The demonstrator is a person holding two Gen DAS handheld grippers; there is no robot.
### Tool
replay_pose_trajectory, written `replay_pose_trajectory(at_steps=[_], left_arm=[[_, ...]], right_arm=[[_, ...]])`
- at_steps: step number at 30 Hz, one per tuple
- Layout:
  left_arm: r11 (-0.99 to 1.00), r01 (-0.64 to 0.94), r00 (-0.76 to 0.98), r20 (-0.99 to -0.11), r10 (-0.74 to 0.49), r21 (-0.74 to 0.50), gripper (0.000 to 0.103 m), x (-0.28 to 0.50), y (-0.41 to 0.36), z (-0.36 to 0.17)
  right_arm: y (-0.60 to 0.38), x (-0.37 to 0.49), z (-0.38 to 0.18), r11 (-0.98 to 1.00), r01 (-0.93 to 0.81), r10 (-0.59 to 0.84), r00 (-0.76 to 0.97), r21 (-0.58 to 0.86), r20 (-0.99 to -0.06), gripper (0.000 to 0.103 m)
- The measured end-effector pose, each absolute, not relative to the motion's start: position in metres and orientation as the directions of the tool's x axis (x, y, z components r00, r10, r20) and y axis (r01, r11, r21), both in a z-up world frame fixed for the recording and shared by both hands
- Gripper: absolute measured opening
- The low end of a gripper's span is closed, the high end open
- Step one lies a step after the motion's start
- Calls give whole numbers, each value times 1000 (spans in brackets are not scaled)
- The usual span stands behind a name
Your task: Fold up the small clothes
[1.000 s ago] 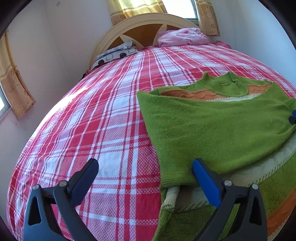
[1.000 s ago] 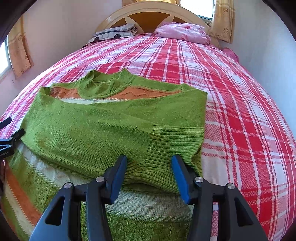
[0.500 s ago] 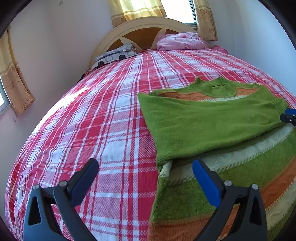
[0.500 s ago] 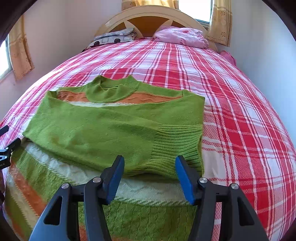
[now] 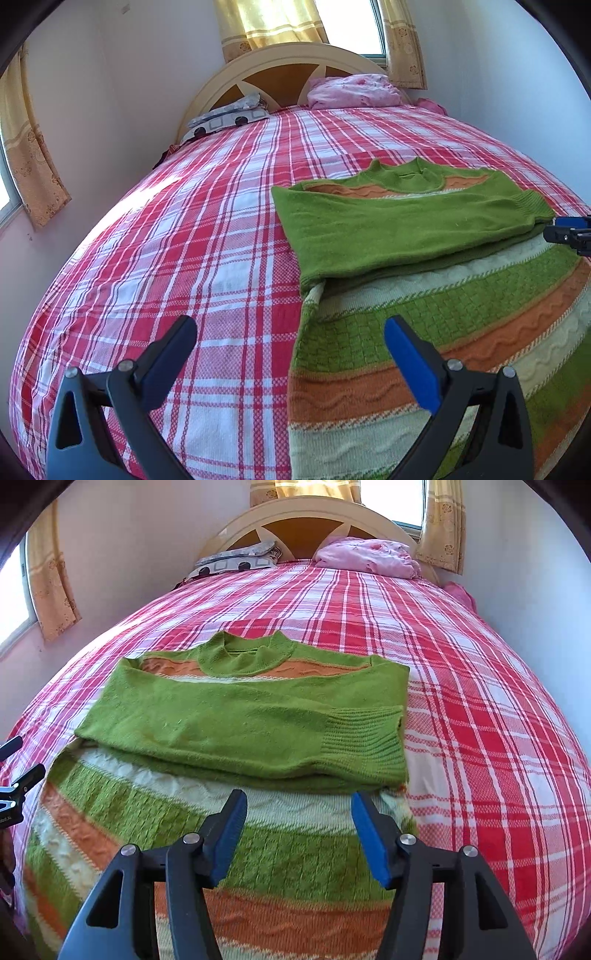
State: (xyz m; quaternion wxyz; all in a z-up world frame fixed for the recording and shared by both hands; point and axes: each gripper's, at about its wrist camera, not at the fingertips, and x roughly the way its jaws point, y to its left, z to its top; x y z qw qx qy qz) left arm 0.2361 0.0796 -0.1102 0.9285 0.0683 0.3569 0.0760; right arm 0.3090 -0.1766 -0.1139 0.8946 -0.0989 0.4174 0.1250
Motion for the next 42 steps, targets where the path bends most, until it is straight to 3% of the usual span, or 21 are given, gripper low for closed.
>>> replay_pose_trajectory(at_steps=[24, 42], left_arm=[[988, -51, 740, -659, 135, 144, 103, 170, 61, -103], [979, -19, 723, -674, 152, 201, 103, 124, 55, -111]], right_arm=[[-181, 223, -114, 927, -369, 176, 588, -67, -790, 63], [-182, 166, -116, 911, -402, 169, 572, -94, -803, 64]])
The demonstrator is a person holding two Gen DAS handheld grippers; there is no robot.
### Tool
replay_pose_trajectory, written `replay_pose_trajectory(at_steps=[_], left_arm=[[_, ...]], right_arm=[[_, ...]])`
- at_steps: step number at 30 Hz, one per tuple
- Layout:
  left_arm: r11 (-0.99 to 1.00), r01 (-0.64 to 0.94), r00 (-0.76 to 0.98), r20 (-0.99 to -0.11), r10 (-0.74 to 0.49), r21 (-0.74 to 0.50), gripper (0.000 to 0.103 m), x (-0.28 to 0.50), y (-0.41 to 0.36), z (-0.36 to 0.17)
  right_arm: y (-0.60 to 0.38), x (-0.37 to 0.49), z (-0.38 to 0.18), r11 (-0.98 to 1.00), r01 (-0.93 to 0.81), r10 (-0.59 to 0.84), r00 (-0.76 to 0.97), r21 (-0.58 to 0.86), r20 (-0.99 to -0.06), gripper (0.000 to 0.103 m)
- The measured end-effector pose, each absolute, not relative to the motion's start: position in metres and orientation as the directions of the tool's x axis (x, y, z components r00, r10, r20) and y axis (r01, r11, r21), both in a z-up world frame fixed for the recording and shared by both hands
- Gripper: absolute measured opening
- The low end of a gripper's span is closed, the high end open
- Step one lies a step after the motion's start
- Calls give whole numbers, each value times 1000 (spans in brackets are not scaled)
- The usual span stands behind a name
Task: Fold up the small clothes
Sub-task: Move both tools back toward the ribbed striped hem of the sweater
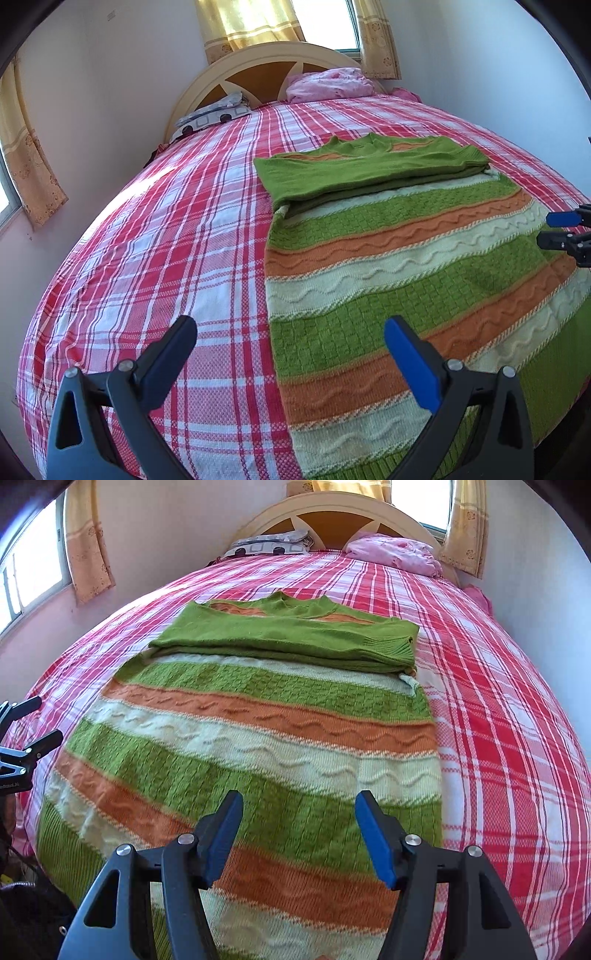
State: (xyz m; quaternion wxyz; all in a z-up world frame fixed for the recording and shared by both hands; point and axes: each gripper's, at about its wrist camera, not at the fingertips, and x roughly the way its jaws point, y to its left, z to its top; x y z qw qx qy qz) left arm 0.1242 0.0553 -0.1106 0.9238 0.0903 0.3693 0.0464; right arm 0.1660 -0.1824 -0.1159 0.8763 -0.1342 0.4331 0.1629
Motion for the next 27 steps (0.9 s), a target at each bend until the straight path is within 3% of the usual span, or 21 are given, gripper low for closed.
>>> replay_pose_trajectory(at_steps=[27], left_arm=[[974, 43, 663, -736, 138, 221, 103, 78, 43, -137]], right_arm=[[-200, 107, -134, 907, -410, 156, 529, -90, -834, 65]])
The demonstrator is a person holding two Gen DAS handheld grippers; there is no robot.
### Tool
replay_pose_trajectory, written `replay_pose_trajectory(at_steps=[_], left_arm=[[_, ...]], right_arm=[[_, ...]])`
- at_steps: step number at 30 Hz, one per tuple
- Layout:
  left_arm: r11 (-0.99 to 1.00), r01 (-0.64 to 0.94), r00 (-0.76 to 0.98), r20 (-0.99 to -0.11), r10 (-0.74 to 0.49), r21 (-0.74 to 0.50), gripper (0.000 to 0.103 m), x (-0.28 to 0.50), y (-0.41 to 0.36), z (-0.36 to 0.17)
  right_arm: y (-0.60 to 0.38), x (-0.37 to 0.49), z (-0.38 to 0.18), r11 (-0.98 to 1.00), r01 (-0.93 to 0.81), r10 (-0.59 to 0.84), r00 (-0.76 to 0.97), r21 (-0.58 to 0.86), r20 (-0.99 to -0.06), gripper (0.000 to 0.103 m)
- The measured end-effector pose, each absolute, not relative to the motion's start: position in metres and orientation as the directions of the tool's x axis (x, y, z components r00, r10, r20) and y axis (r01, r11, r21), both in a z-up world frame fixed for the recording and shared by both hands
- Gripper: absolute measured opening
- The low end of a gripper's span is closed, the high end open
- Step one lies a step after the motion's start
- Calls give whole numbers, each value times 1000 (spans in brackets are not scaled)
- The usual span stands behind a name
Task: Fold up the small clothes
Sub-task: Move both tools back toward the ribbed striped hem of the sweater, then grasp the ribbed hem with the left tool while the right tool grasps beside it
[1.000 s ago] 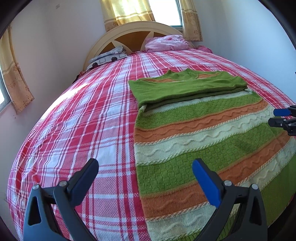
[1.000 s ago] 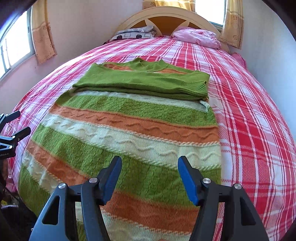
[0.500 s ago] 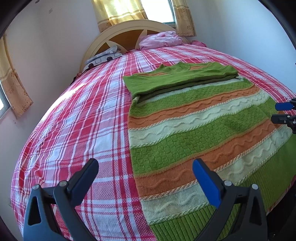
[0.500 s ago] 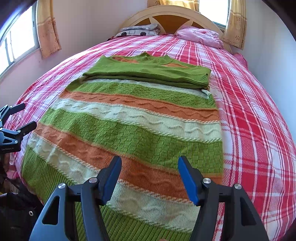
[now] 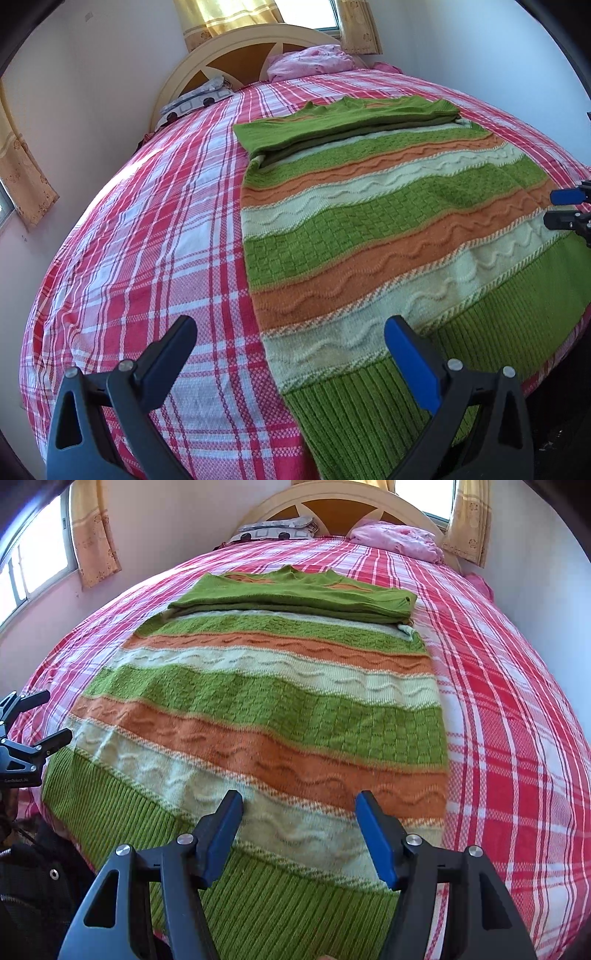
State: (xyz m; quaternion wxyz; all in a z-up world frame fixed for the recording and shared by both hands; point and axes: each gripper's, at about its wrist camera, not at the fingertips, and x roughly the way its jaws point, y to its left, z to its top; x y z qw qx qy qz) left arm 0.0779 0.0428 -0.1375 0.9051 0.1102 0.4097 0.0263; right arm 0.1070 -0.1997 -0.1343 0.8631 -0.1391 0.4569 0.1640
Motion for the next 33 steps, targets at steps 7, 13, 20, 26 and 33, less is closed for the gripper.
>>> replay_pose_trajectory(at_steps=[7, 13, 20, 26, 33], left_arm=[[991, 54, 607, -793, 62, 119, 103, 60, 47, -148], [998, 60, 582, -813, -26, 11, 84, 45, 47, -150], [976, 22, 524, -829, -196, -217, 70, 40, 63, -160], [973, 20, 533, -821, -206, -231, 49, 36, 64, -158], [974, 65, 542, -812, -217, -217, 14, 33, 59, -152]], right_arm=[[-214, 83, -135, 911, -401, 137, 519, -99, -844, 68], [-237, 62, -132, 929, -353, 108, 541, -109, -834, 68], [-261, 47, -127, 948, -296, 76, 563, -116, -823, 68], [-267, 45, -128, 953, -283, 72, 556, -107, -828, 68], [-286, 37, -124, 968, -242, 85, 559, -65, -825, 68]])
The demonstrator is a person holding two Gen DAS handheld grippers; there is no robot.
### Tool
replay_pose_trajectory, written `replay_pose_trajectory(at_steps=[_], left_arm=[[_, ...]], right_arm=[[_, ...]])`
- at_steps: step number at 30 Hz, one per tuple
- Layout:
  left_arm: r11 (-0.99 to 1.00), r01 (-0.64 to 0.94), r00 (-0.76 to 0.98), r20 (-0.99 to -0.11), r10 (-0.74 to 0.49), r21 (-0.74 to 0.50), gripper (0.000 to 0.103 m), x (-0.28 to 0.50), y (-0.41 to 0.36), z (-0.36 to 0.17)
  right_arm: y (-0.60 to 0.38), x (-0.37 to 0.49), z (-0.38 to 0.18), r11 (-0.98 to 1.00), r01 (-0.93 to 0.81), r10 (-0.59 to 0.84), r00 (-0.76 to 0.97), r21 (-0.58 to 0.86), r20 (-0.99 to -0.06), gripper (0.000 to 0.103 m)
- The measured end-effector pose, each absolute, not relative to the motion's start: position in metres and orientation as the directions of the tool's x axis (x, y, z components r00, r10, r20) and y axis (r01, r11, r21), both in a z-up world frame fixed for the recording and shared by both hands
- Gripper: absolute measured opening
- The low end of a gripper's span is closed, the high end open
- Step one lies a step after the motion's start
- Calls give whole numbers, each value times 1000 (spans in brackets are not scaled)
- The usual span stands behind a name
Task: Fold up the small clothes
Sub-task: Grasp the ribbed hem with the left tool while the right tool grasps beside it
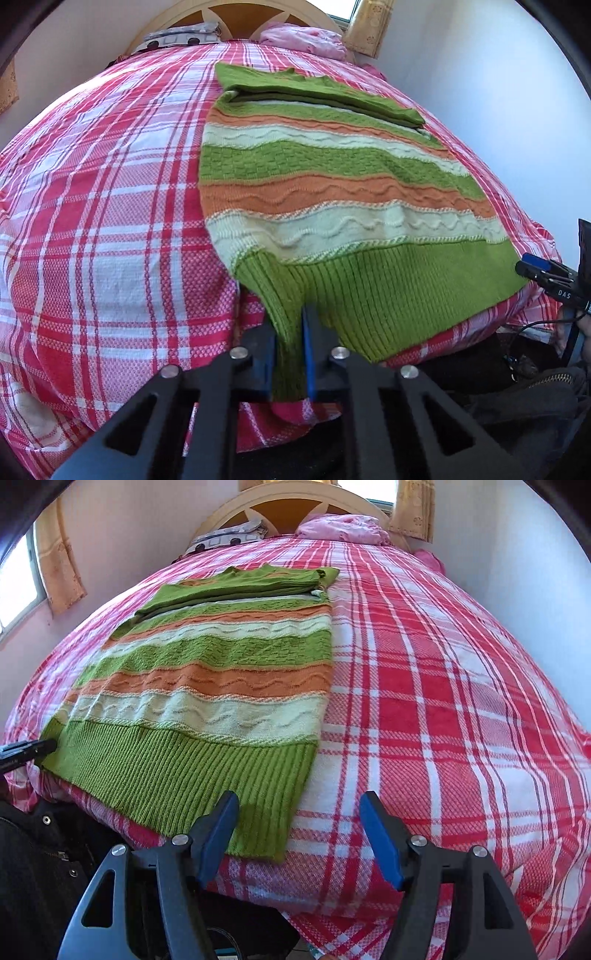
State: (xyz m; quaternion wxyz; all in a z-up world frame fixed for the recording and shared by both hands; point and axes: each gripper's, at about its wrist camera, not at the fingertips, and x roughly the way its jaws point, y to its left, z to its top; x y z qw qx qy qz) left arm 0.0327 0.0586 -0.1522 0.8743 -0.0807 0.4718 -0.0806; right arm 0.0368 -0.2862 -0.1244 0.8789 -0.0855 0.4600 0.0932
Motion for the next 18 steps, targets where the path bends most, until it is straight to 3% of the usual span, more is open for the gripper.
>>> replay_pose_trajectory(at_steps=[8, 11, 12, 14, 16, 18], left_arm=[[980, 68, 550, -813, -192, -186, 19, 35, 58, -152], [984, 54, 552, -816, -171, -170, 37, 36, 59, -153], [984, 47, 553, -816, -167, -170, 48, 36, 59, -154], [983, 50, 552, -815, -175, -178, 48, 36, 60, -156], [981, 65, 550, -814, -187, -182, 36, 36, 58, -156], [981, 81, 550, -813, -193, -178, 30, 35, 56, -154]], right_arm=[[-294, 34, -122, 969, -243, 168, 558, 34, -813, 68], [-285, 34, -125, 965, -261, 175, 568, 25, -804, 68], [-282, 34, -126, 963, -269, 178, 571, 22, -801, 63], [-277, 34, -128, 957, -290, 190, 574, 19, -797, 45], [-270, 34, -130, 951, -307, 158, 581, -36, -798, 26], [-271, 34, -130, 947, -321, 193, 566, 1, -802, 12]])
